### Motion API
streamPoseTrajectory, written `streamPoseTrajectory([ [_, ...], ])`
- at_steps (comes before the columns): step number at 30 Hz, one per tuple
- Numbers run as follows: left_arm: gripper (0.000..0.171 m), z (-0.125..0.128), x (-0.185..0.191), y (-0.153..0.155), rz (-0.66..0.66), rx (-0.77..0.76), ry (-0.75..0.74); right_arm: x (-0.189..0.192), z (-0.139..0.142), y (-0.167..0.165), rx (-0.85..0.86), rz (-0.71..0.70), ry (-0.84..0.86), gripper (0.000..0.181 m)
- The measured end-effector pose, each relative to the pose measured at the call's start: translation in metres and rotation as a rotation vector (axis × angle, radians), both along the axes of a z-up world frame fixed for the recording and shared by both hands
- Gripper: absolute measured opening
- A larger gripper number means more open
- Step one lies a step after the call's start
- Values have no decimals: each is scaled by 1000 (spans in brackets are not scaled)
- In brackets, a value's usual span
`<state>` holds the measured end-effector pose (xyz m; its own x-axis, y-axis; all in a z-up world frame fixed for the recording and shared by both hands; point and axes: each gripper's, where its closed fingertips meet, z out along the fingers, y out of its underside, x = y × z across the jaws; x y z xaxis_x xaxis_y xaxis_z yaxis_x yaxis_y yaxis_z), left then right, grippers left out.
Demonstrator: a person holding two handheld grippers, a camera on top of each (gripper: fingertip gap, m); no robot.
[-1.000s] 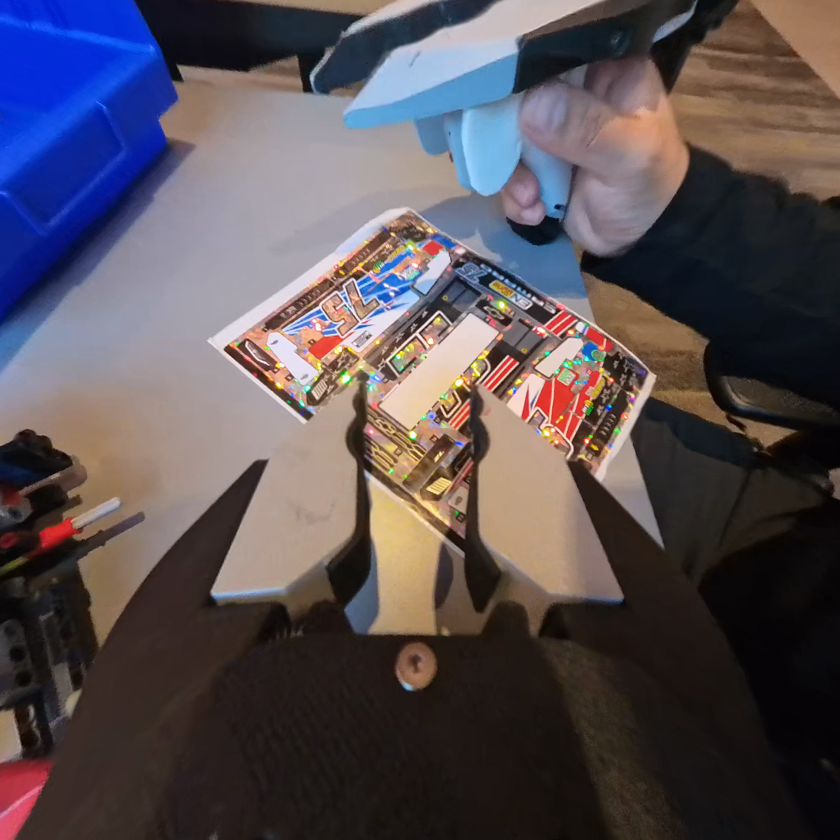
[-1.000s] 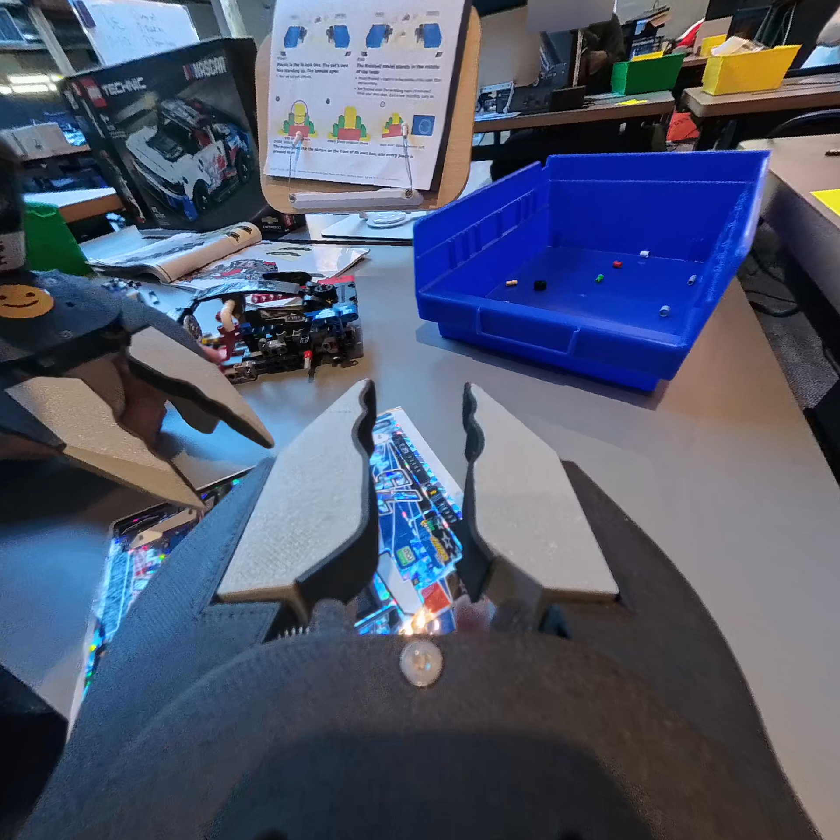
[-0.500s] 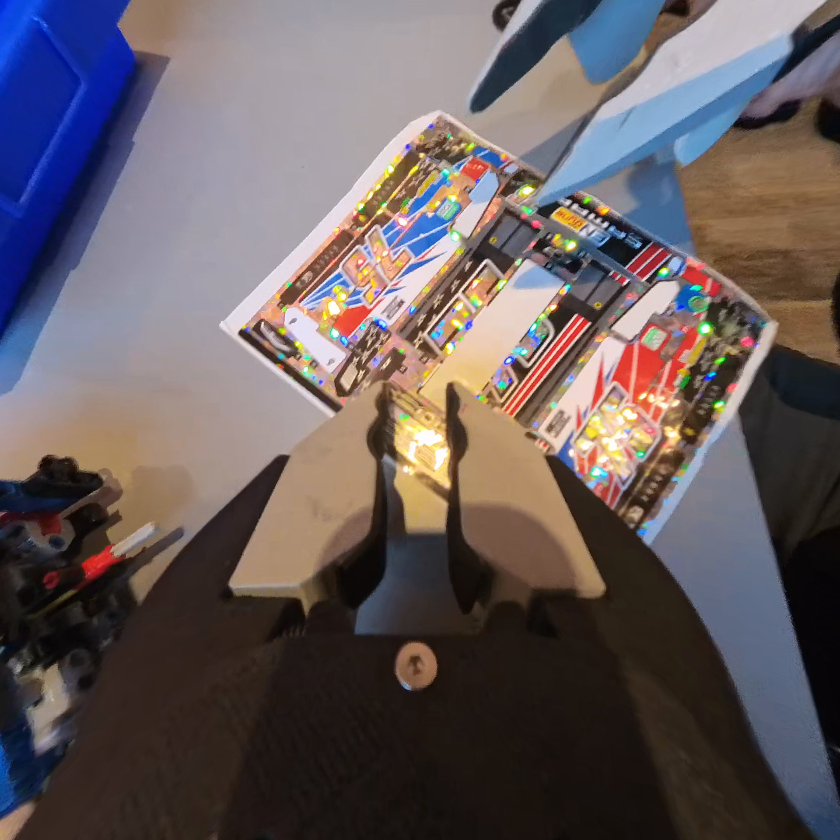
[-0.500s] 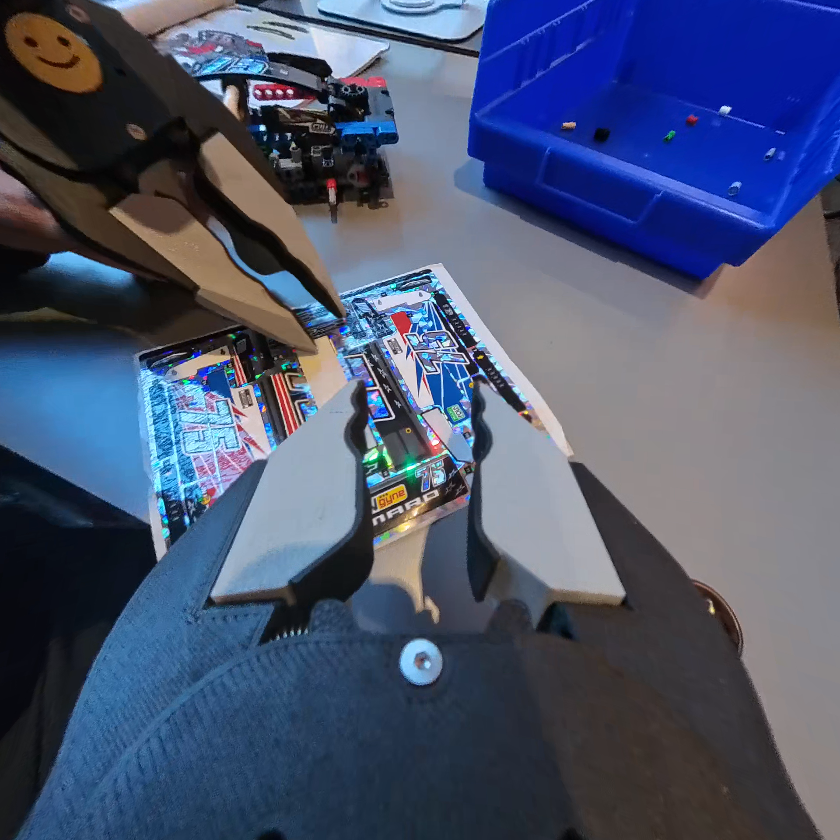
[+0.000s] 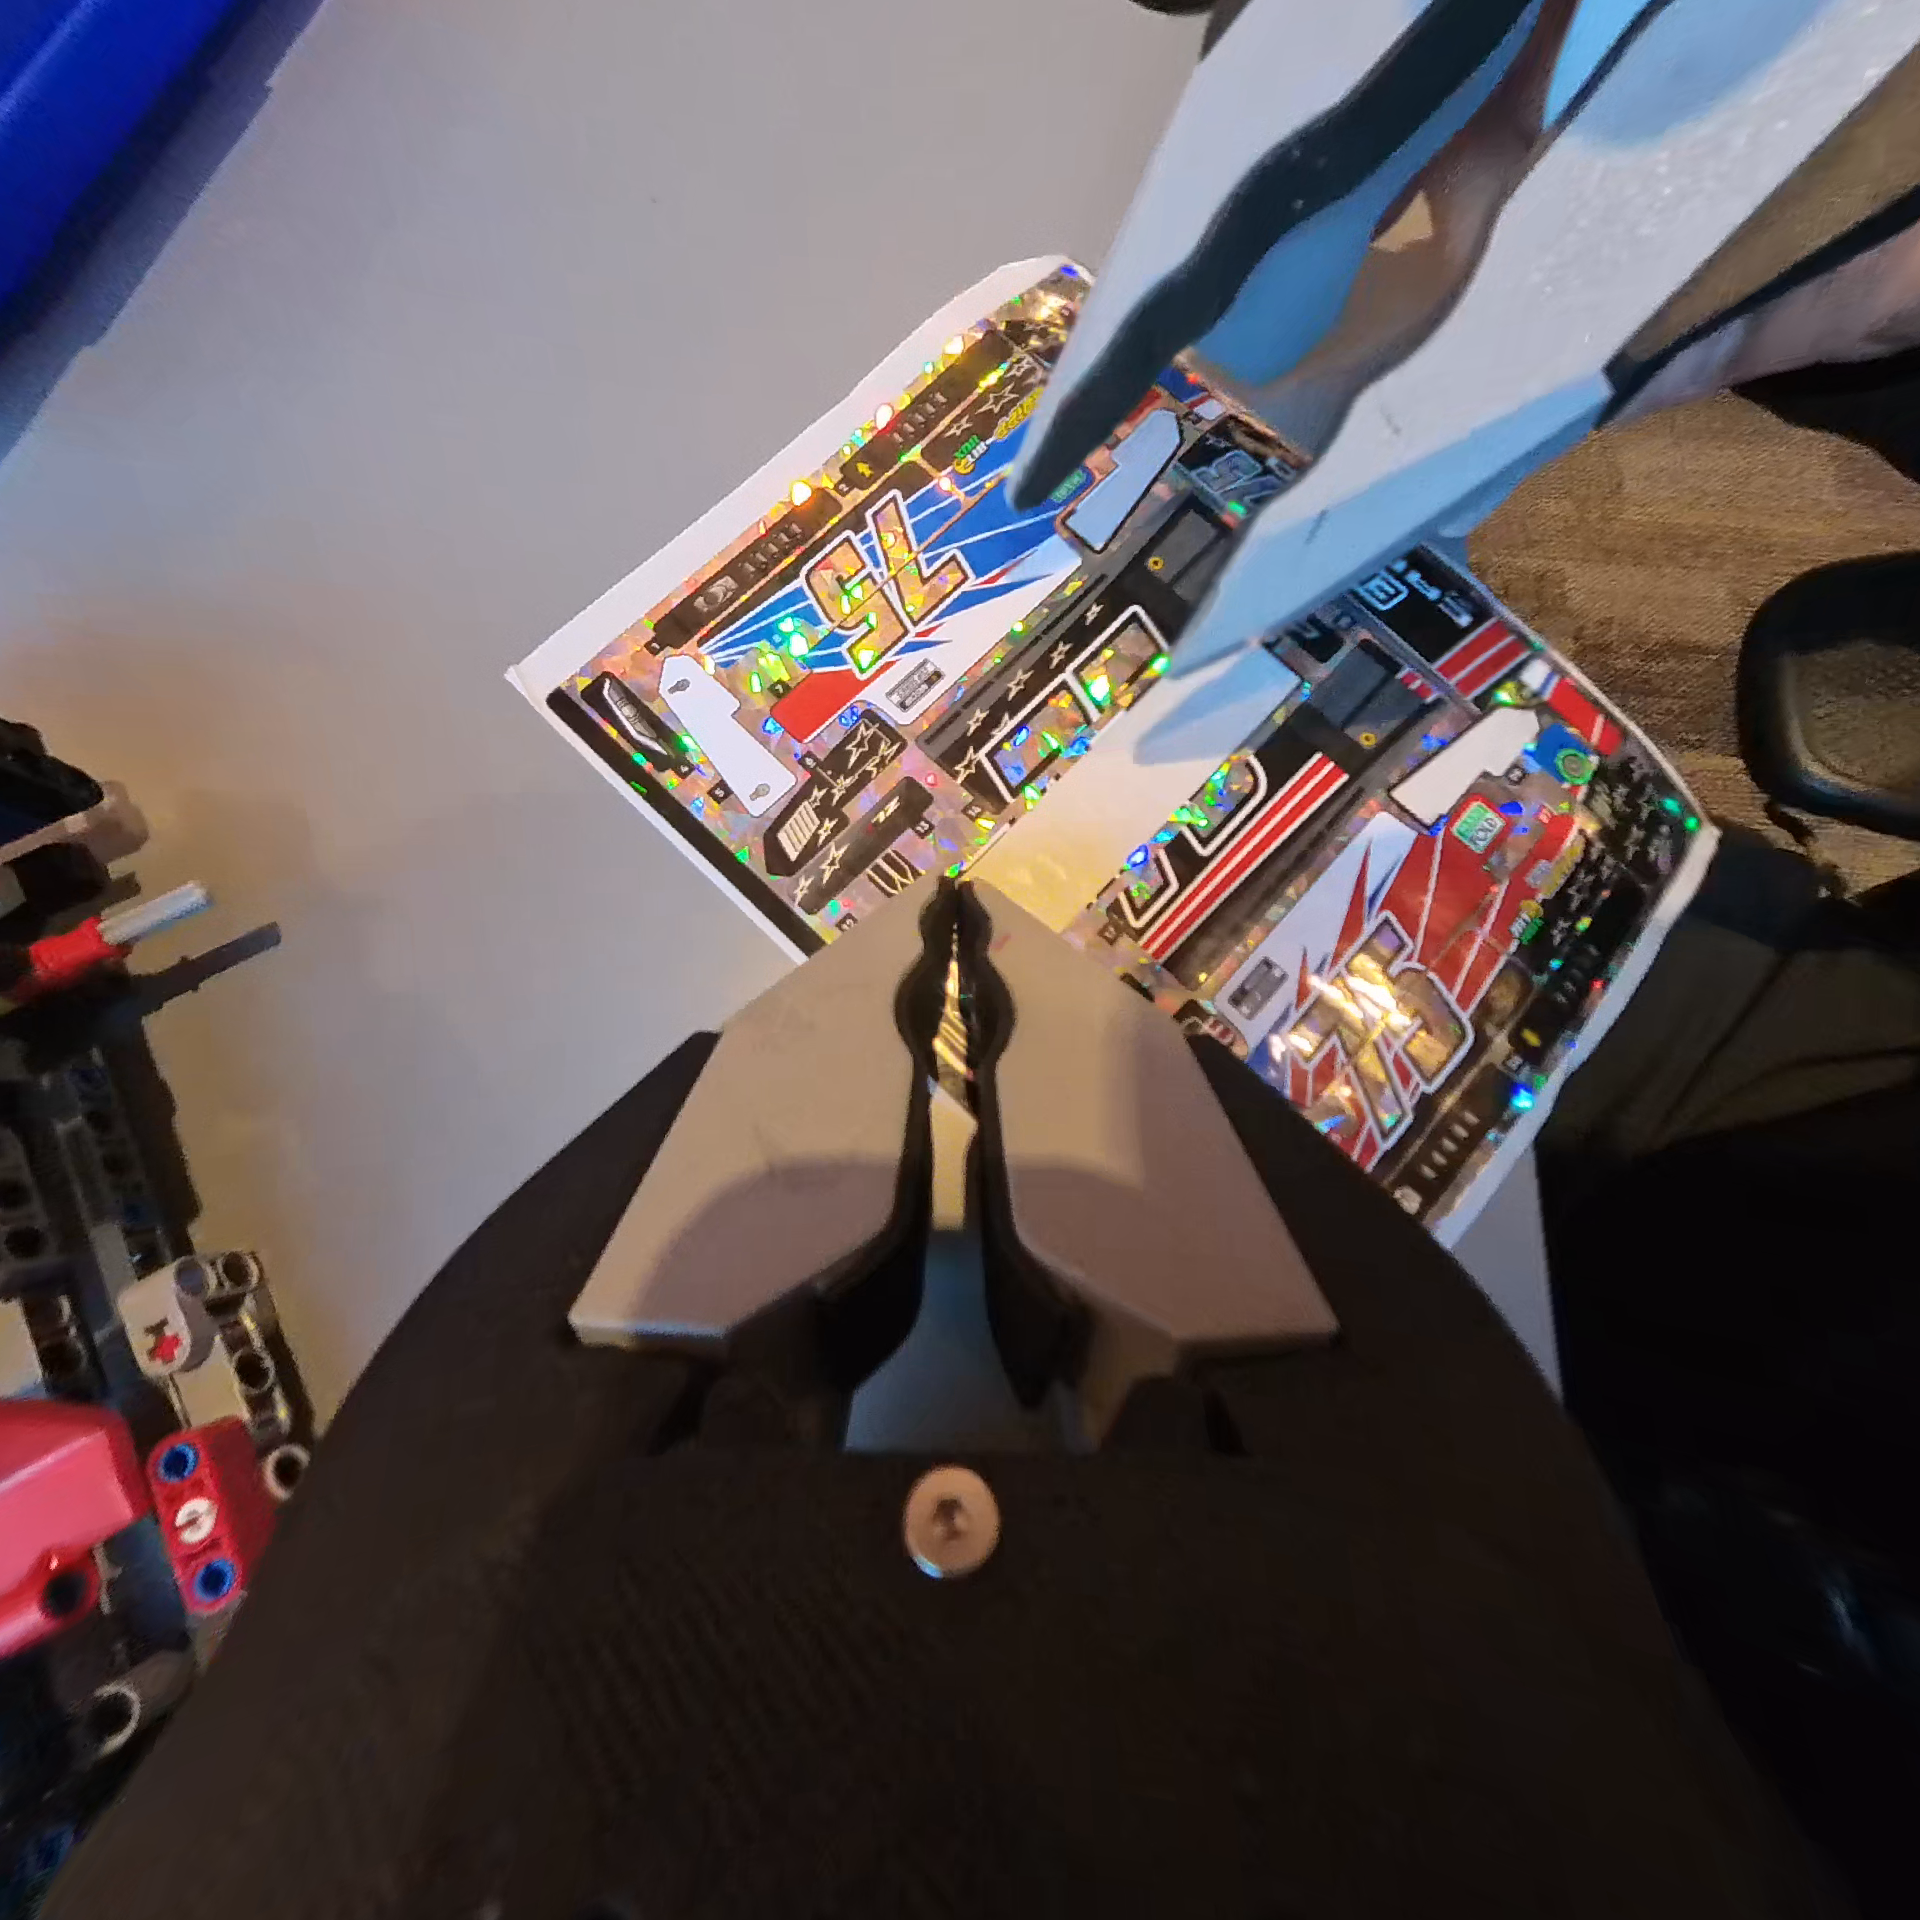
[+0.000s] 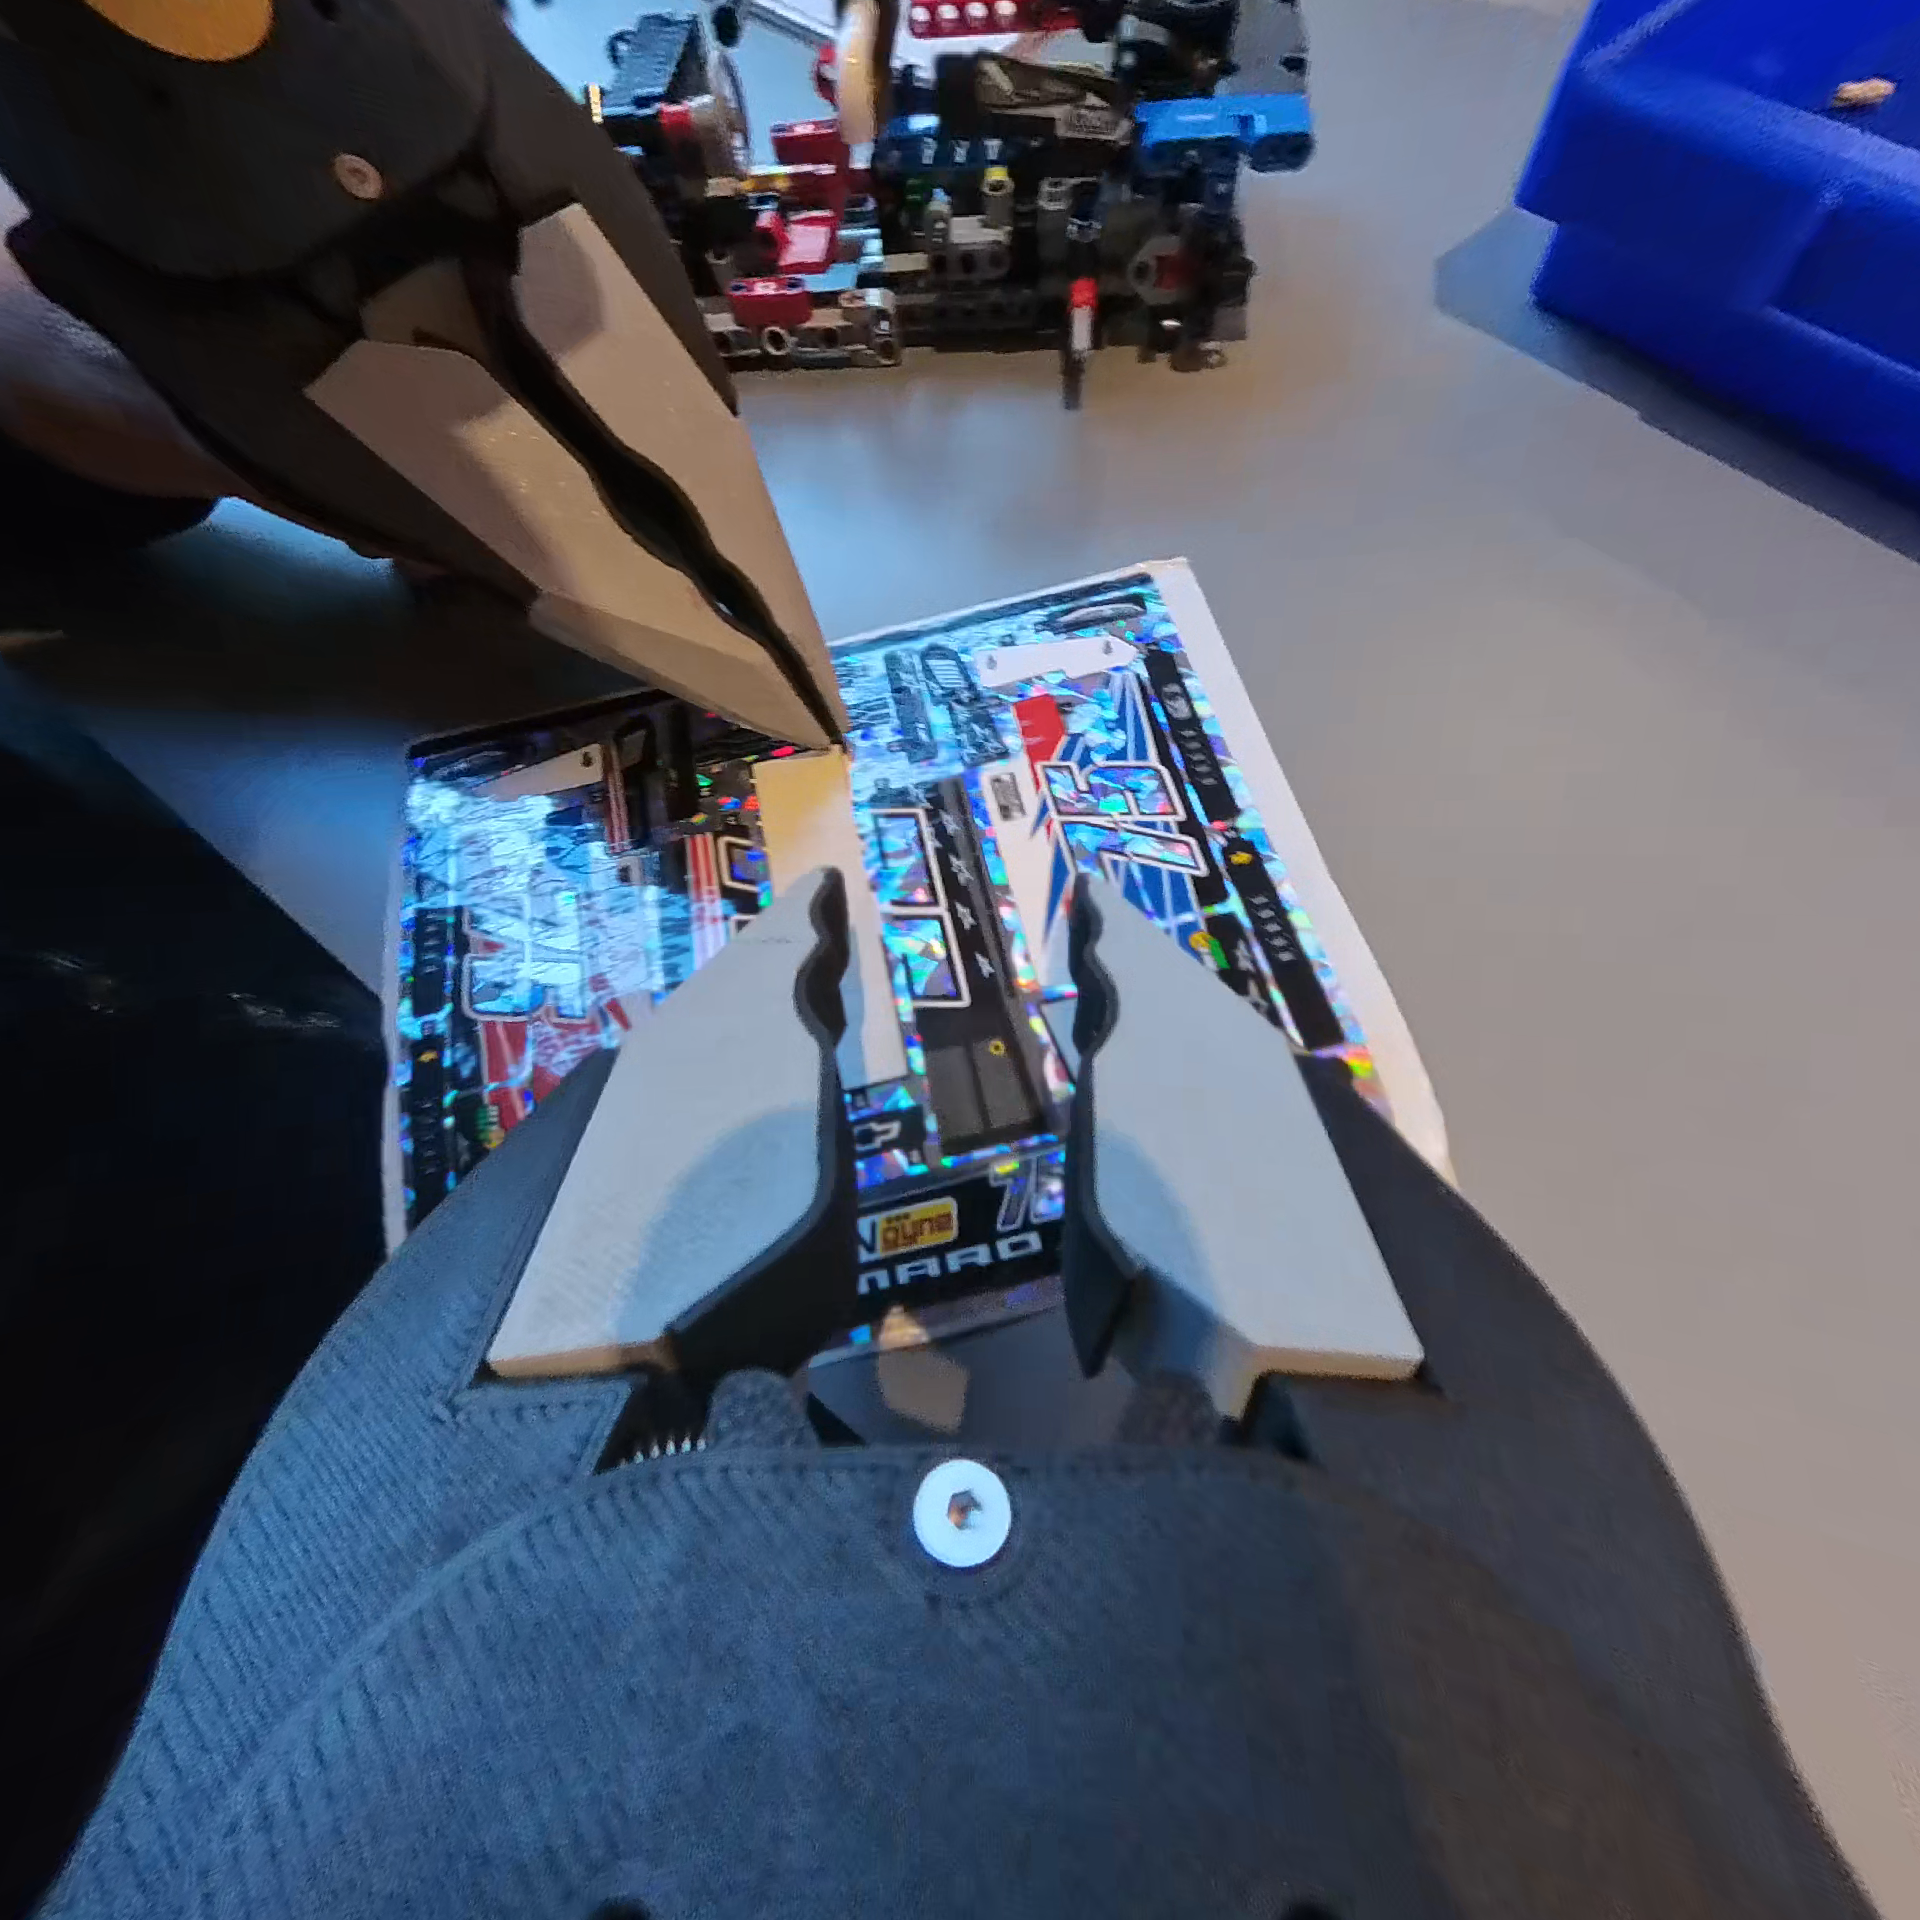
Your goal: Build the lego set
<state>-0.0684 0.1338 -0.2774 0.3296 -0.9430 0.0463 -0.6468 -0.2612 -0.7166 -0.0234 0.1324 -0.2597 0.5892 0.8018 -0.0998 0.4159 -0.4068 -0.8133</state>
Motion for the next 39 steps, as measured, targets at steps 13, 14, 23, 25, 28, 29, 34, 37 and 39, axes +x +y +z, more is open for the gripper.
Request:
streamPoseTrajectory([
  [13, 24, 15, -7, -2, -45, -121, -53, 25, -3, -4, -22, -59, -101, 44],
  [14, 24, 14, -8, -3, -49, -121, -53, 36, -1, -7, -32, -92, -92, 44],
  [23, 0, 1, 0, -35, -151, -144, -20, 81, -10, -63, -240, -274, 65, 47],
  [25, 0, 0, 3, -38, -157, -129, -18, 88, -11, -71, -247, -306, 78, 43],
  [28, 0, 0, 8, -42, -185, -102, -9, 103, -16, -77, -268, -374, 104, 43],
  [29, 0, 0, 11, -44, -198, -93, -16, 106, -18, -78, -286, -395, 133, 43],
  [34, 0, 0, 25, -50, -325, -53, -14, 95, -16, -80, -405, -359, 435, 28],
  [37, 0, 0, 31, -40, -317, -28, 2, 88, 5, -84, -425, -283, 625, 2],
  [39, 3, 11, 36, -36, -294, 2, -27, 87, 21, -87, -385, -256, 710, 0],
])
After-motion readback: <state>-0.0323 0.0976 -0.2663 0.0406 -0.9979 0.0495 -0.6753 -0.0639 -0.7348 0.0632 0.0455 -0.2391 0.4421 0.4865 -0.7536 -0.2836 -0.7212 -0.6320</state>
